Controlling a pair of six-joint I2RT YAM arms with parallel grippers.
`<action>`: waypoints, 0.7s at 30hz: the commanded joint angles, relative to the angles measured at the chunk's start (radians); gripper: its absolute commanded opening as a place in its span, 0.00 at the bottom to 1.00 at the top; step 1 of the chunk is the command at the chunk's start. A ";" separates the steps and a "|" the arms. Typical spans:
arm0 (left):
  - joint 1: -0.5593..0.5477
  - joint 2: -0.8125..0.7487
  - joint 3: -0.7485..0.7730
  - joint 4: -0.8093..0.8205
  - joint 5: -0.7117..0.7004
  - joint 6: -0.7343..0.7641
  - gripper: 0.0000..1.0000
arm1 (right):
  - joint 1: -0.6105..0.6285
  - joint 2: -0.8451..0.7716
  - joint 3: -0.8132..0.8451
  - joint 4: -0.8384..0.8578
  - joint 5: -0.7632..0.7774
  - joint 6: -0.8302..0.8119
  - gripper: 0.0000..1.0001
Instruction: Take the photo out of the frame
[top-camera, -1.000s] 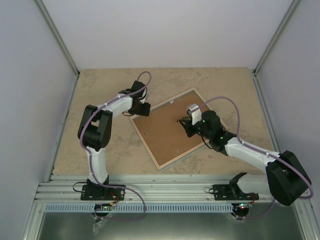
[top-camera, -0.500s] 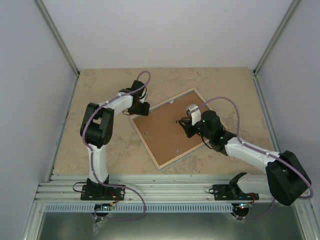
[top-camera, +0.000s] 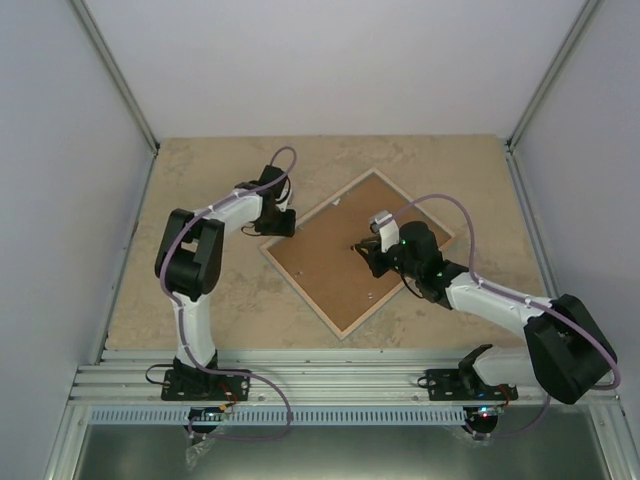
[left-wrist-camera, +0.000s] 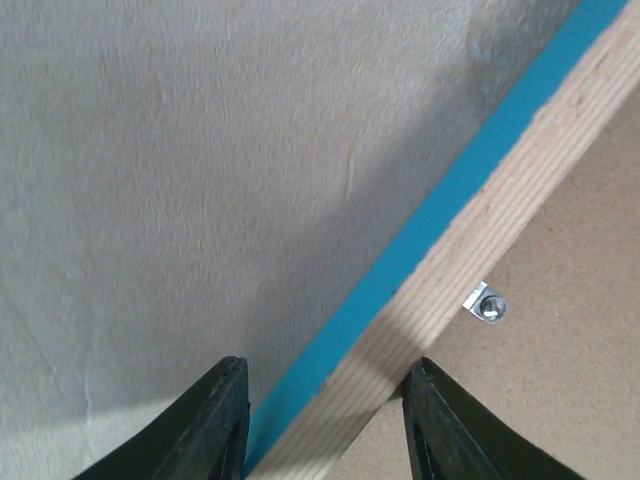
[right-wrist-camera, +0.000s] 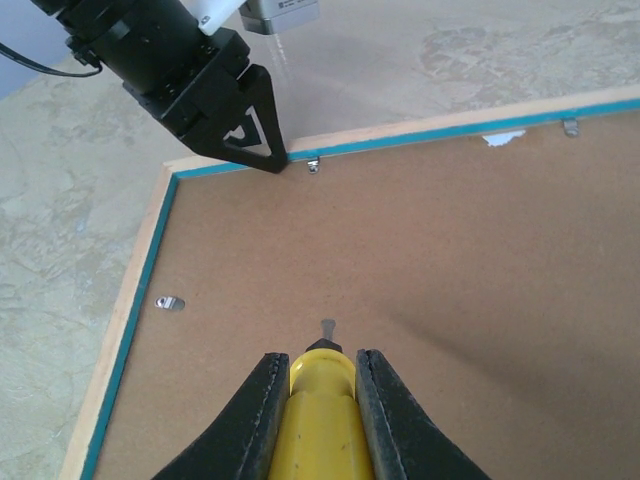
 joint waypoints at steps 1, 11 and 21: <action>0.003 -0.021 -0.071 -0.058 0.021 -0.092 0.42 | -0.006 0.012 0.018 0.030 -0.016 -0.001 0.00; -0.013 -0.157 -0.244 -0.016 0.113 -0.192 0.27 | -0.005 0.036 0.047 0.024 -0.035 -0.006 0.00; -0.106 -0.266 -0.370 0.034 0.129 -0.385 0.13 | 0.011 0.081 0.081 0.028 -0.080 0.001 0.00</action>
